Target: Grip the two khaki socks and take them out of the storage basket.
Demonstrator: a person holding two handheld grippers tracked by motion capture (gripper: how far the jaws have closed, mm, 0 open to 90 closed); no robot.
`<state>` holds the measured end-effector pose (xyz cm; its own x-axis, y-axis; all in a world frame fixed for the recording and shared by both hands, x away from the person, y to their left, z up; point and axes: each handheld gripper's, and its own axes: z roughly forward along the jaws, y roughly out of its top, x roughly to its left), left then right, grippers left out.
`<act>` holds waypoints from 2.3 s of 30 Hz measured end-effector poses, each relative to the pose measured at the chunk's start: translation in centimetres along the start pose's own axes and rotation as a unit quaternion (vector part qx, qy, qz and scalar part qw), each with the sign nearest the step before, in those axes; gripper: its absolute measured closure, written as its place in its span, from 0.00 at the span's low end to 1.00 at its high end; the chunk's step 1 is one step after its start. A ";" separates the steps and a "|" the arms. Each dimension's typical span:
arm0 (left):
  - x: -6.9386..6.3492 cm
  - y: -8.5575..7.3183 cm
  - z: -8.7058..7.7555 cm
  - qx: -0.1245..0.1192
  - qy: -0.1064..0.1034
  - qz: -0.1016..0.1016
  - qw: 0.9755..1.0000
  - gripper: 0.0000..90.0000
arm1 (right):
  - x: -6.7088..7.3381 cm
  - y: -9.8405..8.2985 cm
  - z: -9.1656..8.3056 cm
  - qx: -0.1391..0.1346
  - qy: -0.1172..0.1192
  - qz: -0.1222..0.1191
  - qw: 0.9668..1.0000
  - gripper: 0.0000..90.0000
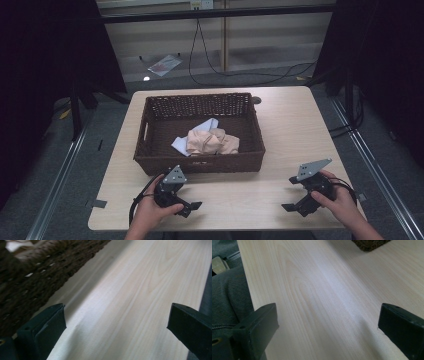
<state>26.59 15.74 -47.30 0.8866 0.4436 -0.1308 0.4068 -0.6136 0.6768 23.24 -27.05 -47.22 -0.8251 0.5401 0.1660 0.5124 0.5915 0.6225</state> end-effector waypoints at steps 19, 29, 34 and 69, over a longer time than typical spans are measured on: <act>-0.3 3.4 -1.4 0.029 -0.039 0.003 0.999 0.01 | 0.4 0.0 0.0 -0.015 -0.004 0.003 1.000 0.02; 0.5 5.7 -3.0 0.032 -0.052 -0.007 0.998 0.02 | 0.4 -0.1 0.0 -0.016 -0.003 0.006 1.000 0.02; 0.9 7.1 -3.9 0.037 -0.053 -0.011 0.998 0.02 | 0.4 -0.2 0.1 -0.016 0.000 0.011 1.000 0.02; 9.3 14.2 -2.2 0.094 0.024 -0.087 0.992 0.05 | 0.6 -0.1 0.1 -0.017 0.011 0.004 1.000 0.02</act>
<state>40.13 12.62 -37.27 0.7903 0.5805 -0.1962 0.5899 -0.6342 0.4999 22.73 -26.73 -47.30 -0.8263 0.5314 0.1865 0.5104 0.5666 0.6469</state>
